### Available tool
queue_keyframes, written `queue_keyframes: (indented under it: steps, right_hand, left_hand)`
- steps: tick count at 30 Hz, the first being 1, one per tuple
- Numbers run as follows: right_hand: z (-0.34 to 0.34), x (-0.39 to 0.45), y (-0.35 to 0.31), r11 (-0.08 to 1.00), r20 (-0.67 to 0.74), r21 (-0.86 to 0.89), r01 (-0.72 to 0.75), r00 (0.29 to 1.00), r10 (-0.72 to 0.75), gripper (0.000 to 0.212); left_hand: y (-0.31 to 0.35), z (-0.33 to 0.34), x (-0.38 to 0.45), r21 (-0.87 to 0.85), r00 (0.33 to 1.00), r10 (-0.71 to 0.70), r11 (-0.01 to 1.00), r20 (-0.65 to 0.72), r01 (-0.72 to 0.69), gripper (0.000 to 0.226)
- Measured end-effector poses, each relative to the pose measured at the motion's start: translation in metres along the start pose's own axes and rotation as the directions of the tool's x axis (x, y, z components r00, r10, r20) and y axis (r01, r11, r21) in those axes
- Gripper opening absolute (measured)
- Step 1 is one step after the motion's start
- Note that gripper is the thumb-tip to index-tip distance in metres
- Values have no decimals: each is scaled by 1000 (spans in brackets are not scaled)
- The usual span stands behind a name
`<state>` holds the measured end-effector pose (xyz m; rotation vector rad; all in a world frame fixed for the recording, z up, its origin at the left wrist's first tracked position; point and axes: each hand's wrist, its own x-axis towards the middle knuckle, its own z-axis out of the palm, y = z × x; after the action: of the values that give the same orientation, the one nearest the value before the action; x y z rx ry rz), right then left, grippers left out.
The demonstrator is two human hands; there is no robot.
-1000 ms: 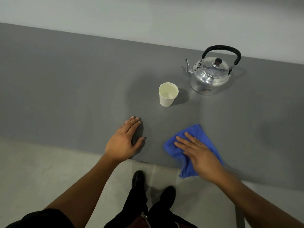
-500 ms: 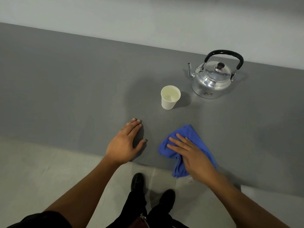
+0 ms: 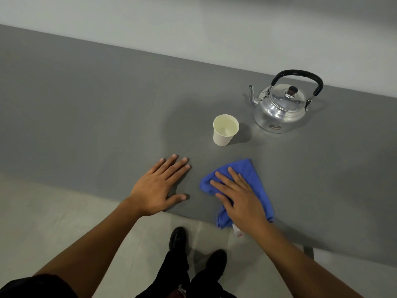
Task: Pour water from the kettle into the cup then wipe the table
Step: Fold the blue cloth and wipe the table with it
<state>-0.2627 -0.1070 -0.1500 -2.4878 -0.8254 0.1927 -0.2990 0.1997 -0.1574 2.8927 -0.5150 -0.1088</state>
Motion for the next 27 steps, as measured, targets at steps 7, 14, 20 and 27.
queue_keyframes:
  steps: [7, 14, 20, 27]
  right_hand:
    - [-28, -17, 43, 995, -12, 89, 52, 999, -51, 37]
    - [-1, 35, 6, 993, -33, 93, -69, 997, 72, 42]
    - [-2, -1, 3, 968, 136, 139, 211, 964, -230, 39]
    - [-21, 23, 38, 990, -50, 136, -32, 998, 39, 40]
  left_hand:
    - [-16, -6, -4, 20, 998, 55, 998, 19, -55, 84]
    - [-16, -9, -4, -40, 999, 34, 999, 20, -33, 83]
    - [-15, -9, -5, -60, 999, 31, 998, 13, -30, 82]
    - [-16, -8, -5, -68, 999, 36, 997, -1, -36, 81]
